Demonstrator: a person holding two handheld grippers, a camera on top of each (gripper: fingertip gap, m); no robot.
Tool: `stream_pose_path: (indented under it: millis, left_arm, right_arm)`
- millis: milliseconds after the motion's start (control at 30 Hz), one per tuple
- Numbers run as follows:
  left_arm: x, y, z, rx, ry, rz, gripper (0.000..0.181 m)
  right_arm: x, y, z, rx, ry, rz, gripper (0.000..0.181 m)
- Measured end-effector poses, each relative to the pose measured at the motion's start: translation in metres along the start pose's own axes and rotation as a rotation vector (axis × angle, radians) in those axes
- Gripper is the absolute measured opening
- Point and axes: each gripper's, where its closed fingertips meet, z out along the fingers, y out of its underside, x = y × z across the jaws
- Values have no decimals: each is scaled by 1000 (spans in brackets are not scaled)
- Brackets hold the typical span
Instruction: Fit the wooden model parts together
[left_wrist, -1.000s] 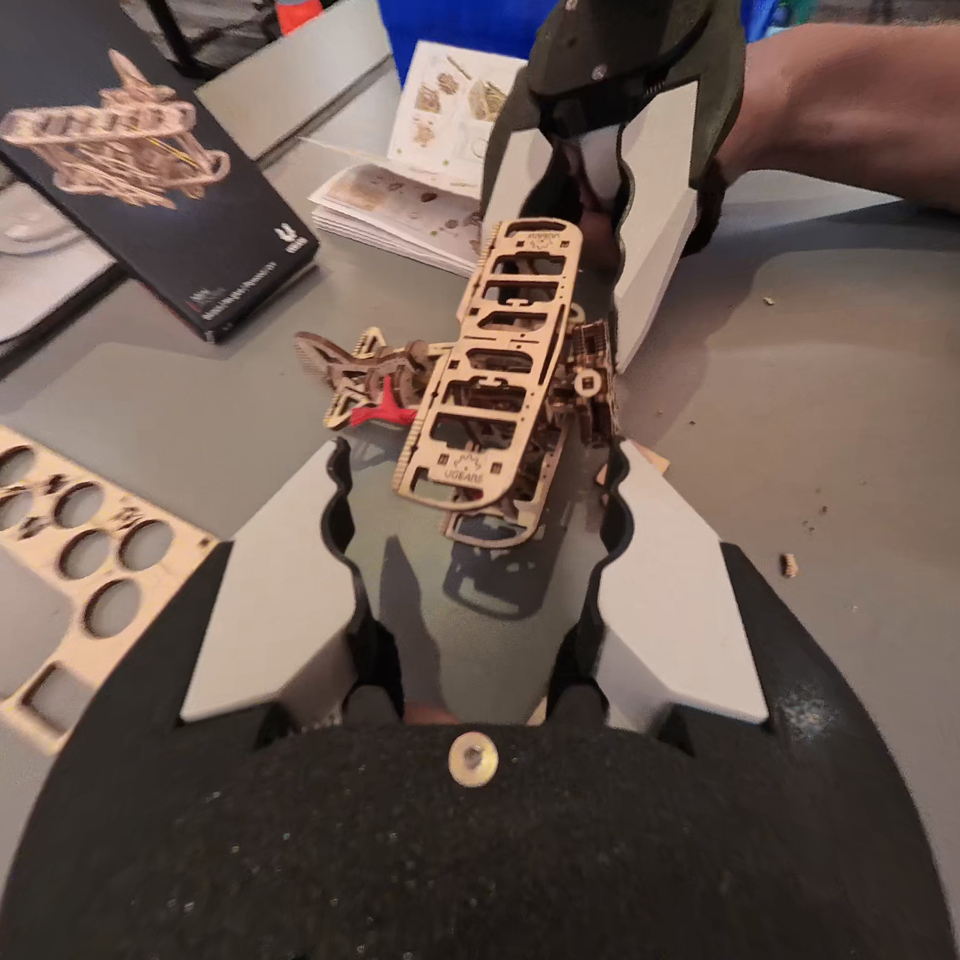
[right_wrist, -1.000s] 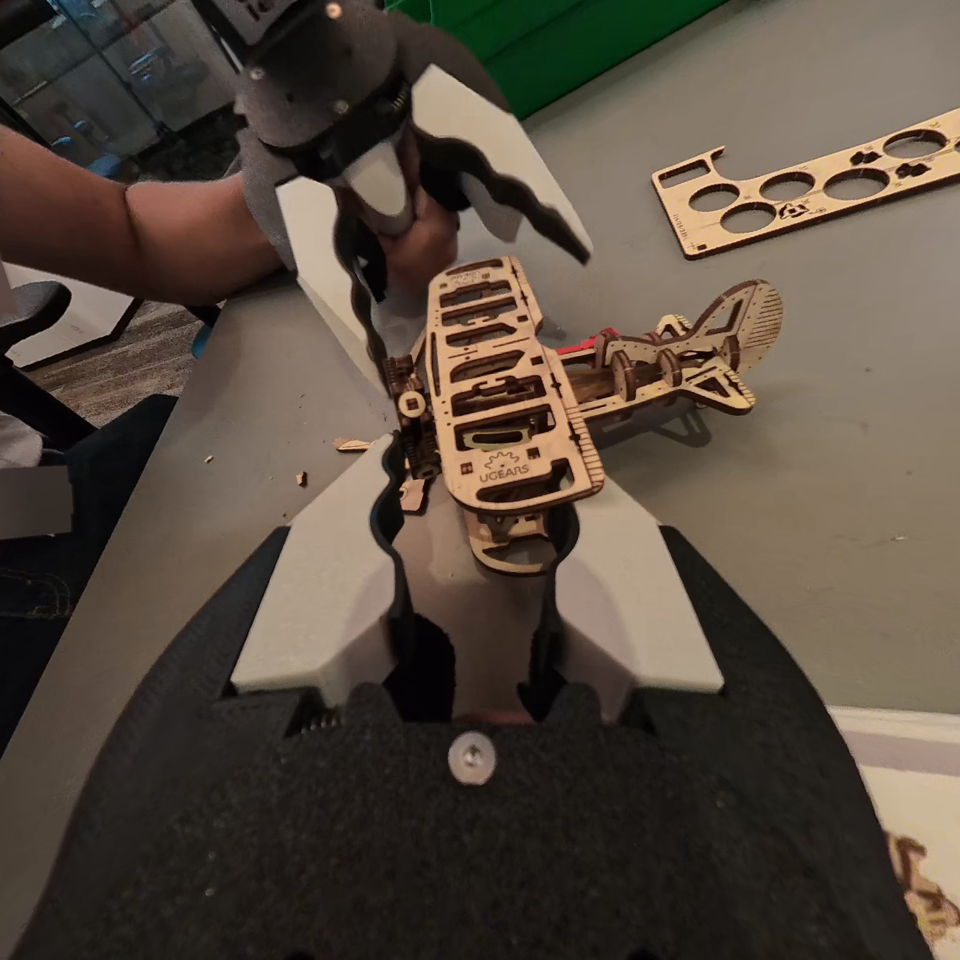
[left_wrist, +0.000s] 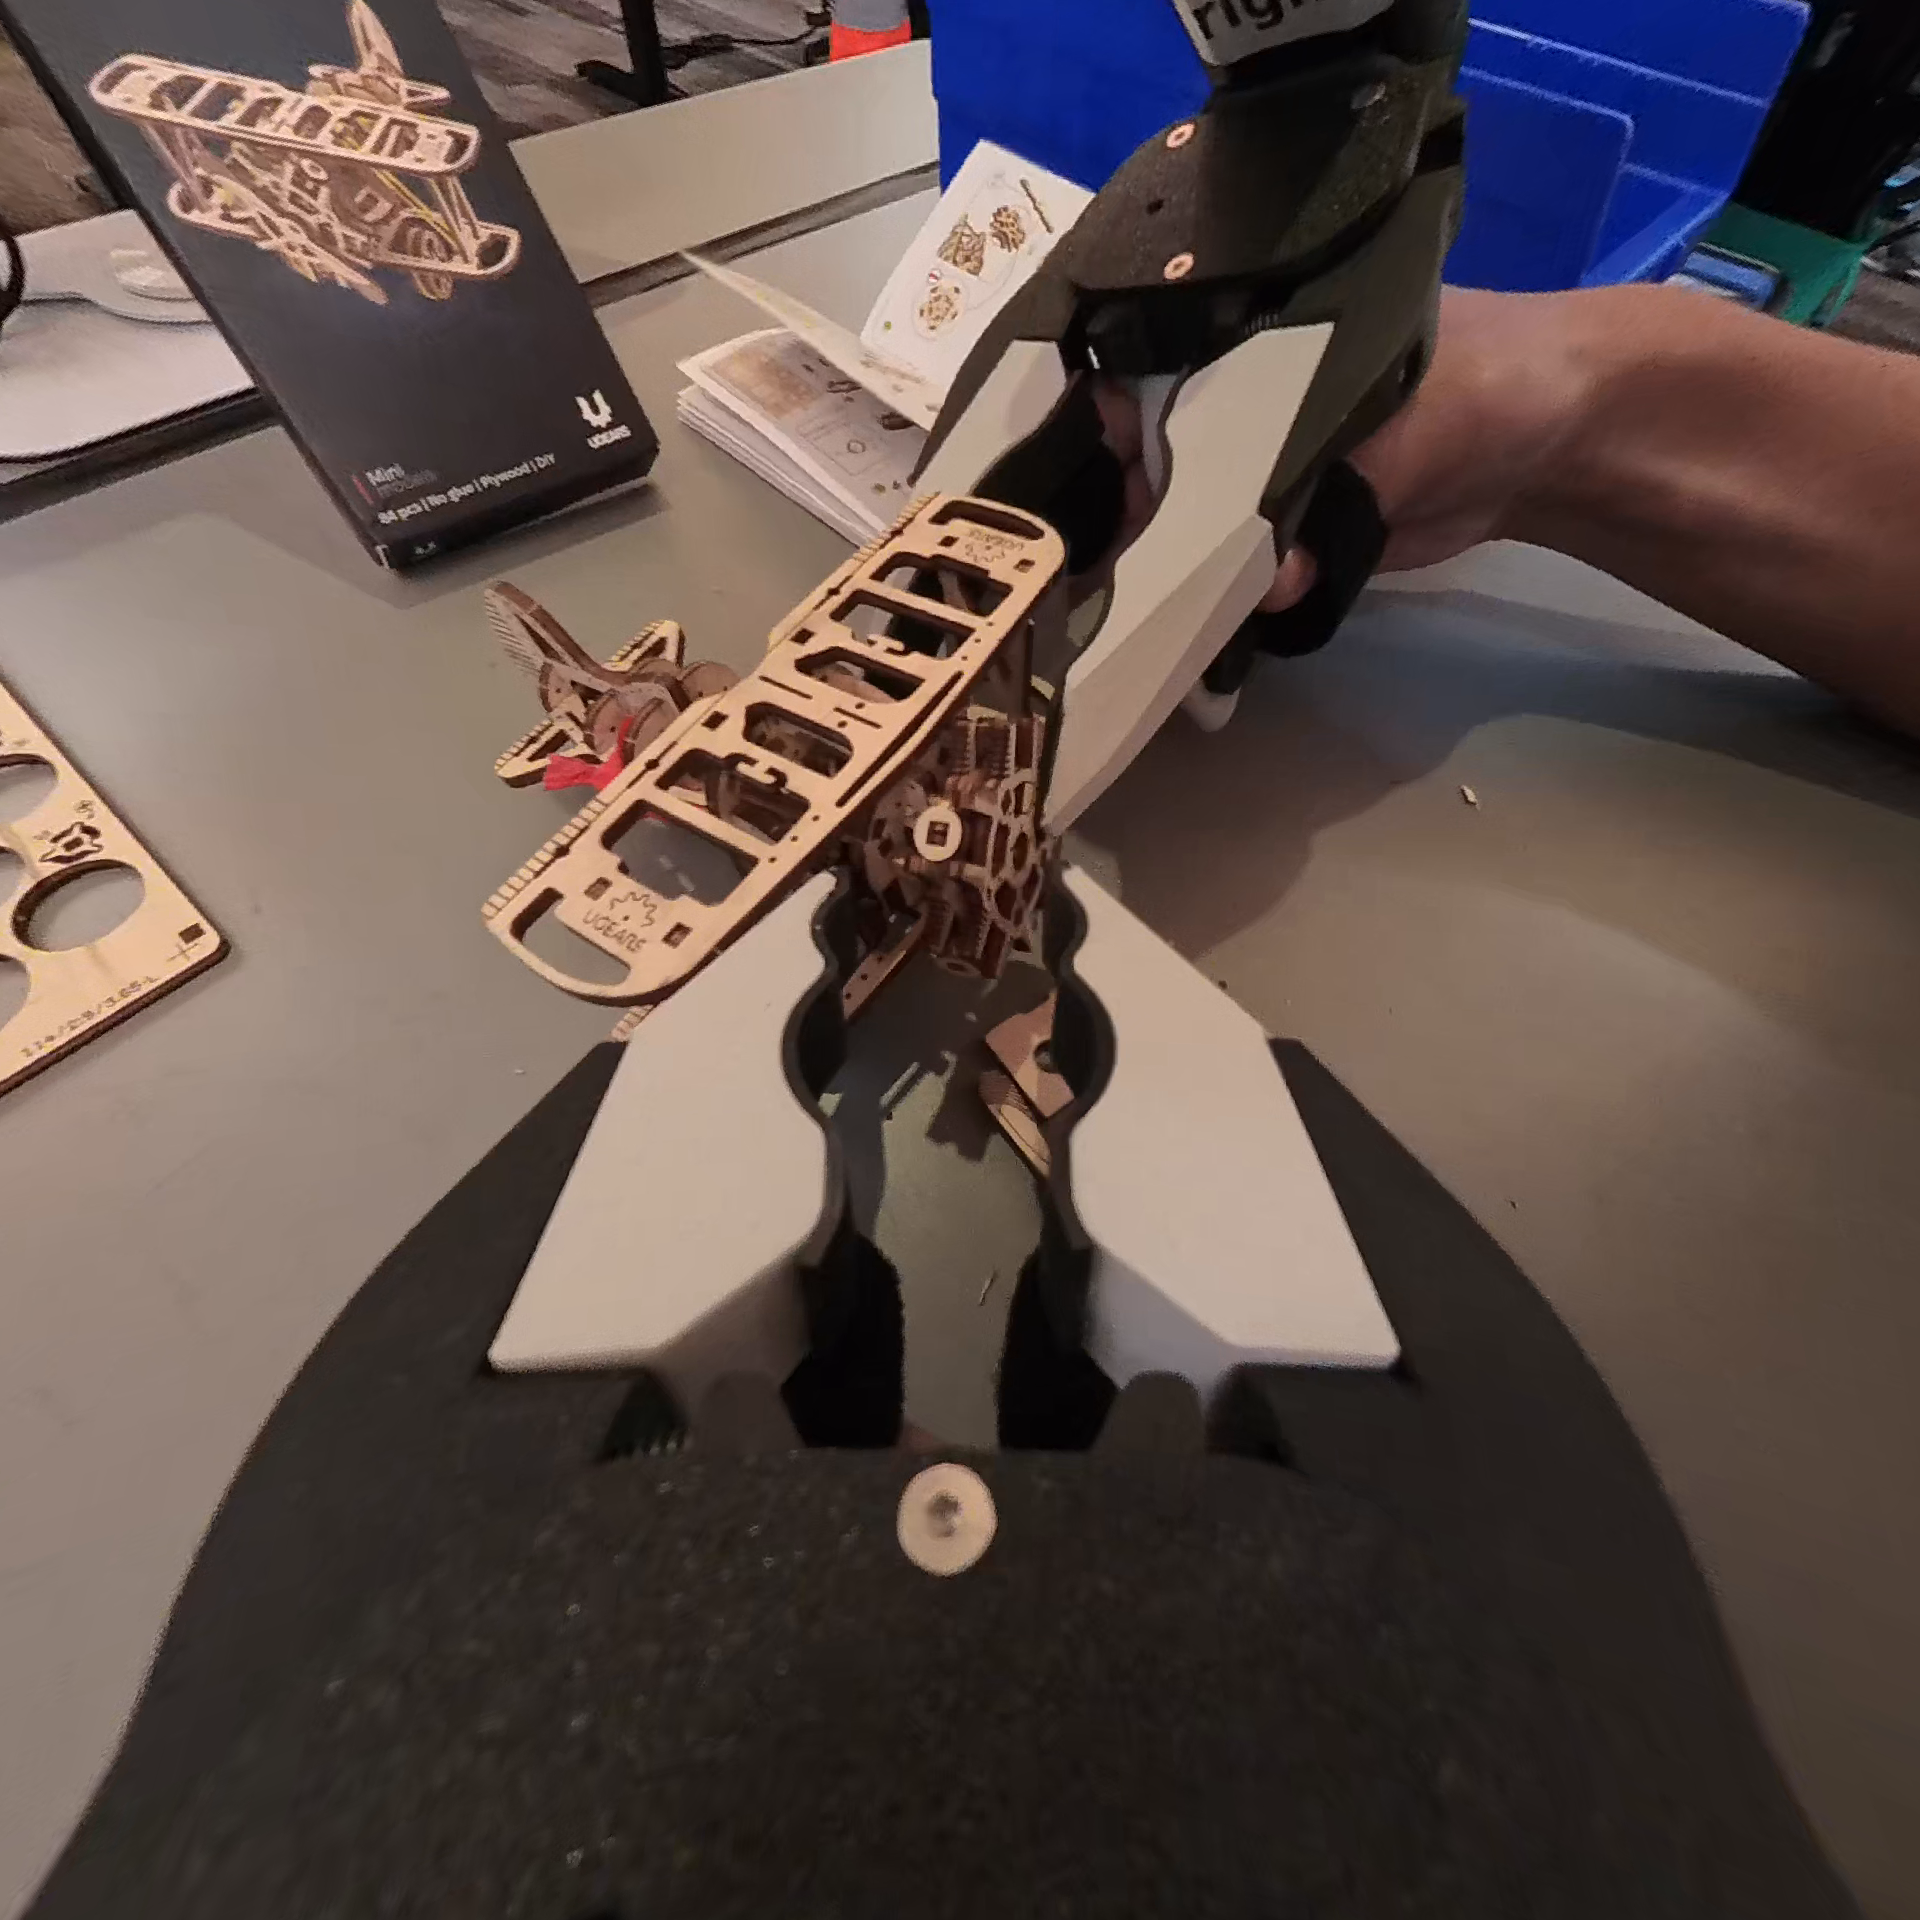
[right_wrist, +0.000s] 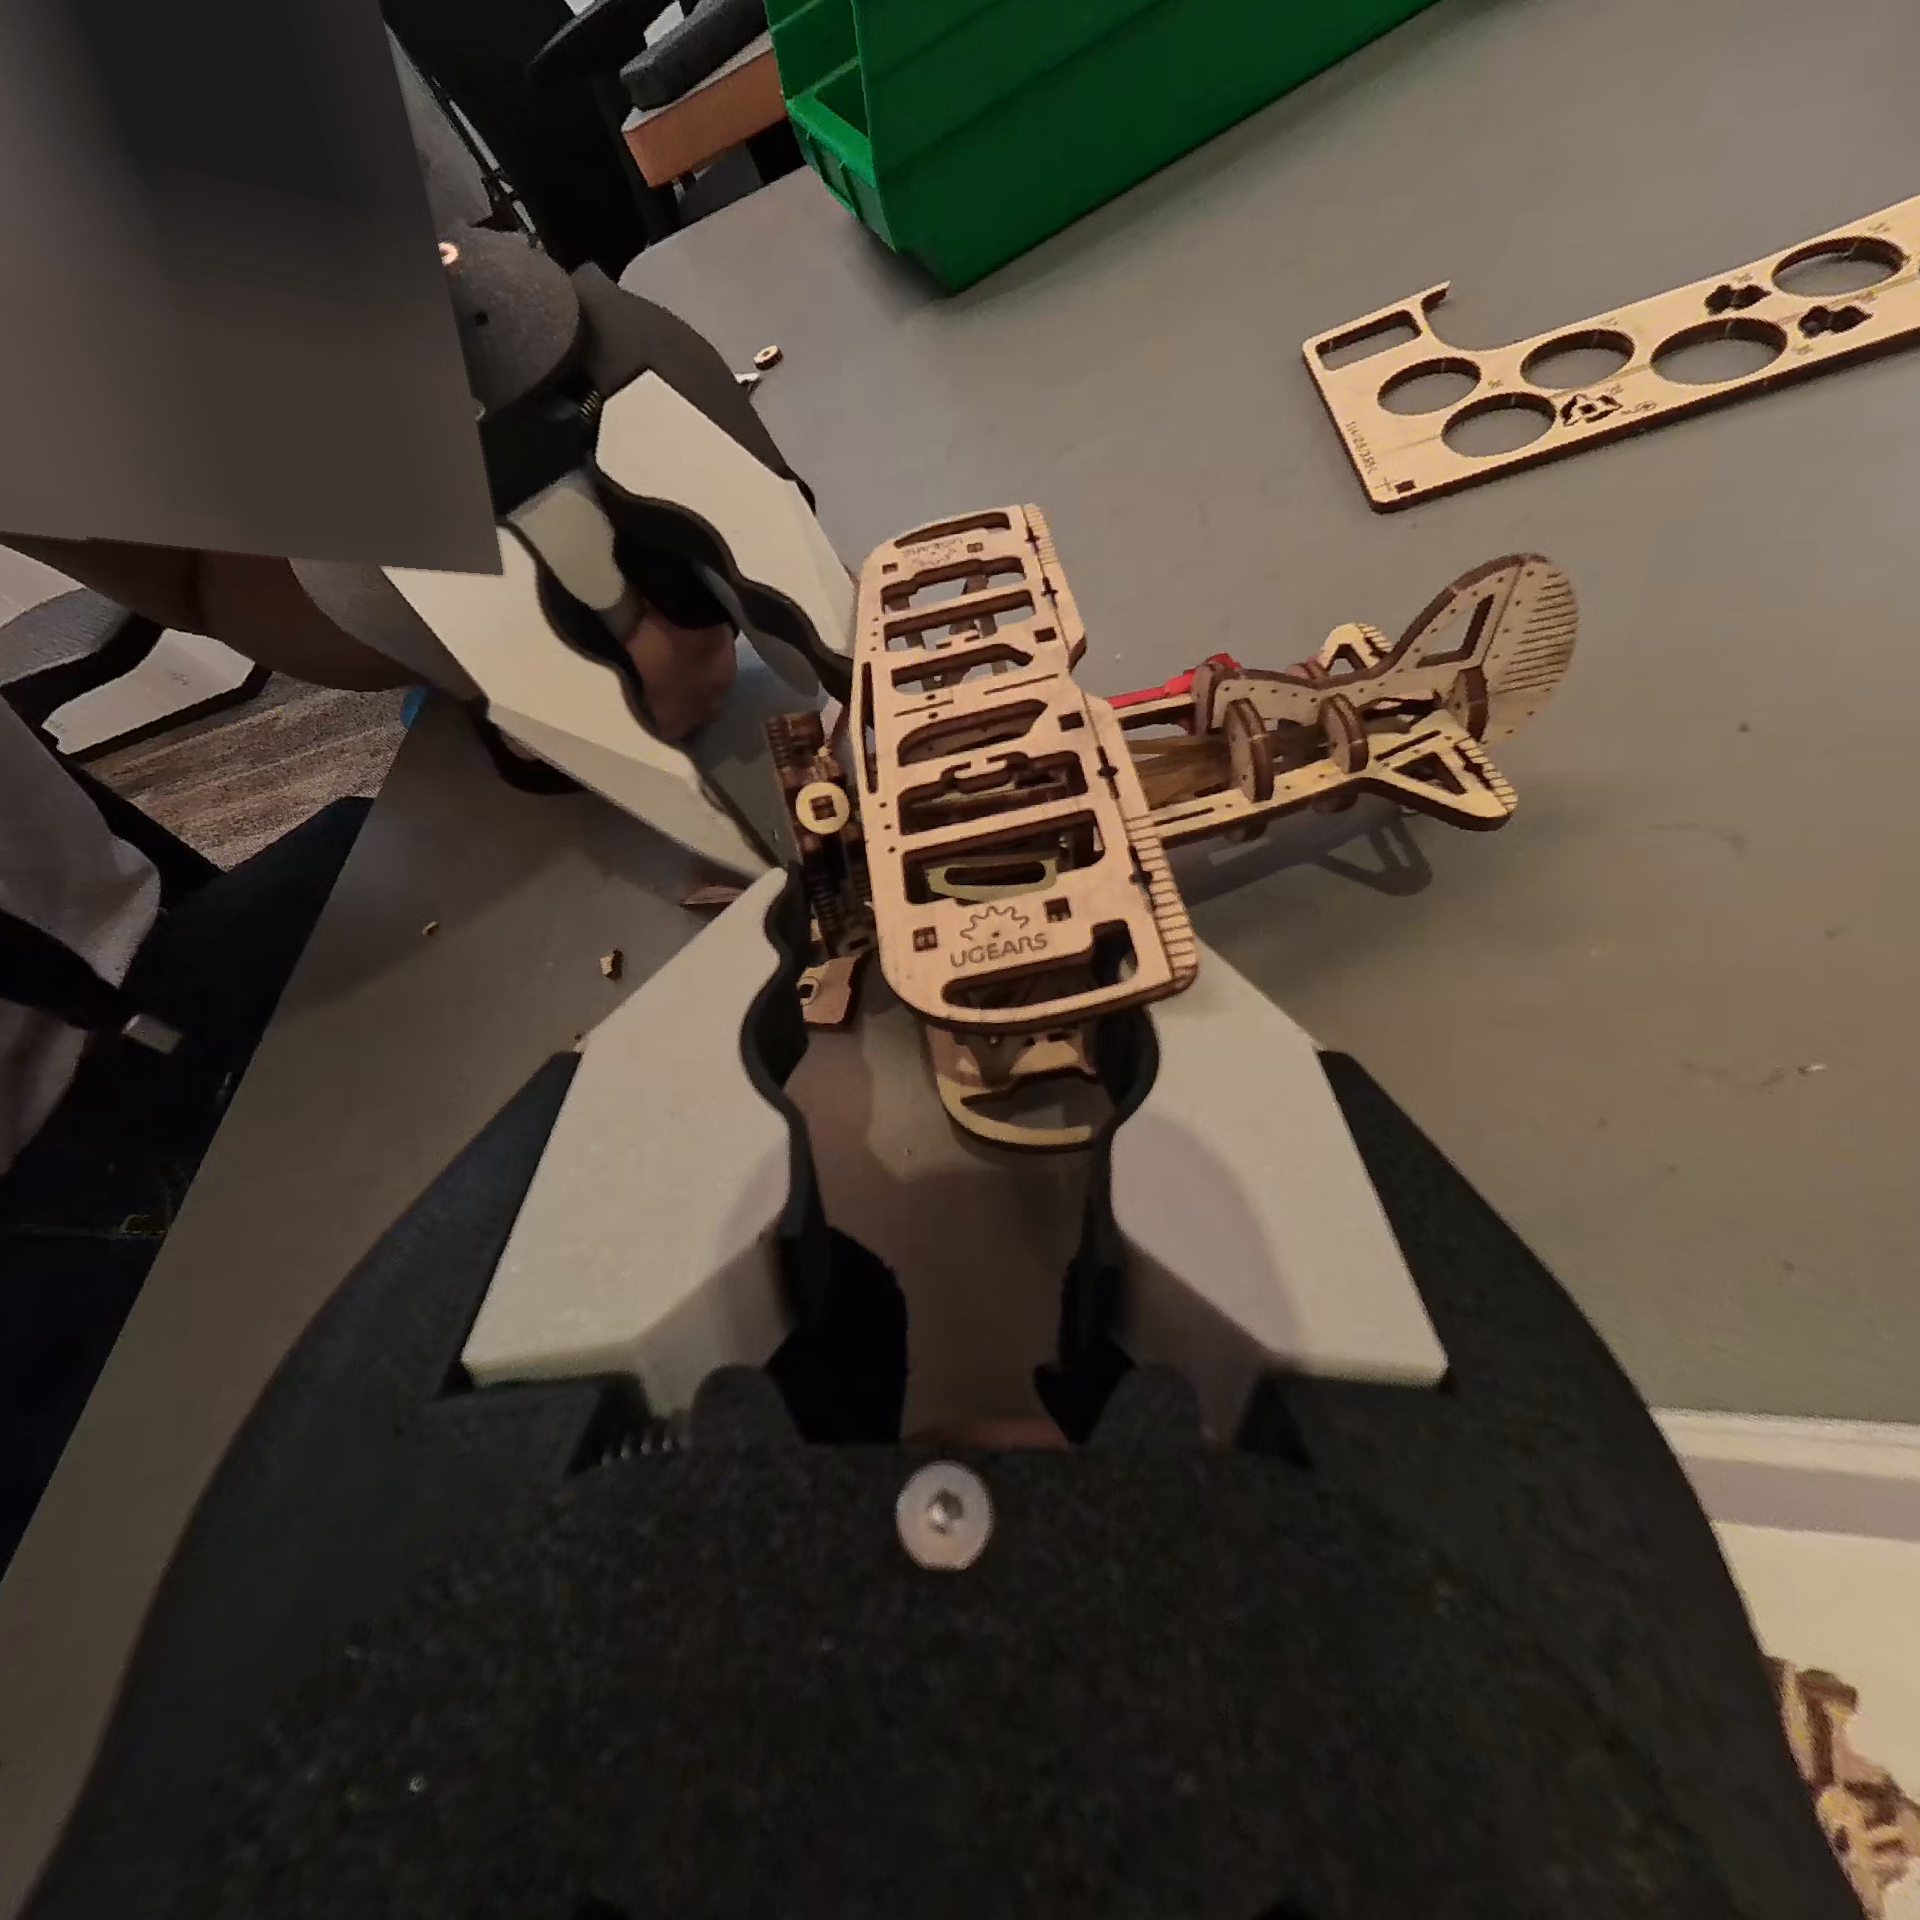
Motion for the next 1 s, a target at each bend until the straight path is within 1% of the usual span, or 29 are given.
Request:
stream_pose_path:
  millis: [100,233,400,867,1000]
  left_arm:
    - [0,-1,0,12,-36,-12,32]
    - [-2,-1,3,2,-96,20,32]
    - [0,-2,2,7,-72,6,28]
    - [1,-1,2,3,-72,17,27]
    - [5,-2,-1,18,-3,-3,29]
  right_arm:
    - [-1,0,0,-2,-4,-4,52]
    - [0,1,0,-2,11,-5,53]
    - [-1,1,0,-1,11,-18,55]
    - [-3,4,-1,-12,10,-30,52]
    - [-5,4,-3,-6,-15,-14,50]
